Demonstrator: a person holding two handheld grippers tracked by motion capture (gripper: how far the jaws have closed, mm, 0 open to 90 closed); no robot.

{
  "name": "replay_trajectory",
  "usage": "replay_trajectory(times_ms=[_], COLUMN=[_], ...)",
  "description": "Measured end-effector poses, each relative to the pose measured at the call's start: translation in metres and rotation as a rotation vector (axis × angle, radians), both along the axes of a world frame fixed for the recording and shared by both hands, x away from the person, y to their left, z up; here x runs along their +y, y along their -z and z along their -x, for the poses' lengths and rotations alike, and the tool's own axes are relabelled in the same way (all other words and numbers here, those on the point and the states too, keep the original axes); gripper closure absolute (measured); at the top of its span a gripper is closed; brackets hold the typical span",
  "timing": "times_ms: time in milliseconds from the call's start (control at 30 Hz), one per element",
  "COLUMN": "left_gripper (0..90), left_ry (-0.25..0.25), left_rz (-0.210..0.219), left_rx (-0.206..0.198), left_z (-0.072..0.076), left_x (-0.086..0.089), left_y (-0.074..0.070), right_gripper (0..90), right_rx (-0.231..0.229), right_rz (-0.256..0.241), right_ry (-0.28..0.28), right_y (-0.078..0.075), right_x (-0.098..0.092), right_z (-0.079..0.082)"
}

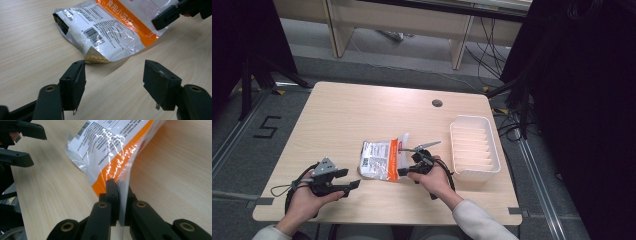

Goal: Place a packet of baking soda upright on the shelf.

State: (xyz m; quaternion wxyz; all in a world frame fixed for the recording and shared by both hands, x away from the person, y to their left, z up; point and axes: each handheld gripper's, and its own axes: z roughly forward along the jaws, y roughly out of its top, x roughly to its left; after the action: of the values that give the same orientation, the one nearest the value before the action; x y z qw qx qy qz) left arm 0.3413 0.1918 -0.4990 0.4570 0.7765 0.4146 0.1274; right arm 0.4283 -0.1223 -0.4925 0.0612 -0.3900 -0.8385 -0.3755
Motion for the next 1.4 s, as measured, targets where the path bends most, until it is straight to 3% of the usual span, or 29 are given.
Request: replay_trajectory(times_ms=[100, 167, 233, 267, 300, 333, 433, 467, 533, 600, 967, 1167, 1200, 1400], left_gripper=[34.1, 34.1, 34.1, 34.1, 34.1, 34.1, 34.1, 34.2, 34.2, 34.2, 34.2, 34.2, 34.2, 34.3], left_ry=[-0.001, 0.001, 0.001, 0.002, 0.002, 0.002, 0.003, 0.002, 0.0, 0.003, 0.003, 0.001, 0.002, 0.0], left_rz=[-0.002, -0.001, -0.001, 0.0, -0.001, 0.0, 0.002, 0.003, 0.003, 0.003, 0.003, 0.002, 0.009, 0.013], left_rx=[-0.001, 0.001, 0.001, 0.0, 0.0, 0.0, 0.0, 0.001, -0.003, 0.0, 0.001, -0.001, -0.002, -0.002], left_z=[0.0, 0.0, 0.0, 0.0, 0.0, 0.0, 0.0, 0.0, 0.001, 0.001, 0.0, 0.0, 0.0, 0.0], left_x=[0.0, 0.0, 0.0, 0.0, 0.001, 0.0, 0.0, 0.0, 0.0, 0.0, 0.0, 0.0, 0.0, 0.0], left_y=[0.0, 0.0, 0.0, 0.0, 0.0, 0.0, 0.0, 0.0, 0.0, -0.001, 0.0, 0.0, 0.0, 0.0], right_gripper=[90.0, 90.0, 90.0, 90.0, 90.0, 90.0, 90.0, 90.0, 90.0, 90.0, 90.0, 90.0, 90.0, 90.0], right_rx=[-0.009, -0.013, 0.018, -0.013, 0.005, 0.018, 0.007, 0.02, 0.025, 0.005, -0.017, -0.023, -0.033, -0.044], right_rz=[0.015, 0.013, 0.023, 0.039, 0.037, 0.068, 0.072, 0.111, 0.127, 0.11, 0.172, 0.222, 0.236, 0.287], right_ry=[-0.033, -0.024, -0.029, -0.033, -0.036, -0.016, -0.042, -0.028, -0.048, -0.079, -0.134, -0.187, -0.229, -0.24], right_y=[-0.005, -0.007, -0.012, -0.013, -0.015, -0.019, -0.023, -0.029, -0.034, -0.04, -0.074, -0.089, -0.095, -0.113], right_x=[0.0, 0.001, 0.002, 0.002, 0.003, 0.003, 0.005, 0.006, 0.006, 0.005, -0.002, -0.006, -0.008, -0.011], right_z=[-0.002, -0.003, -0.005, -0.007, -0.008, -0.008, -0.011, -0.012, -0.014, -0.016, -0.023, -0.027, -0.03, -0.031])
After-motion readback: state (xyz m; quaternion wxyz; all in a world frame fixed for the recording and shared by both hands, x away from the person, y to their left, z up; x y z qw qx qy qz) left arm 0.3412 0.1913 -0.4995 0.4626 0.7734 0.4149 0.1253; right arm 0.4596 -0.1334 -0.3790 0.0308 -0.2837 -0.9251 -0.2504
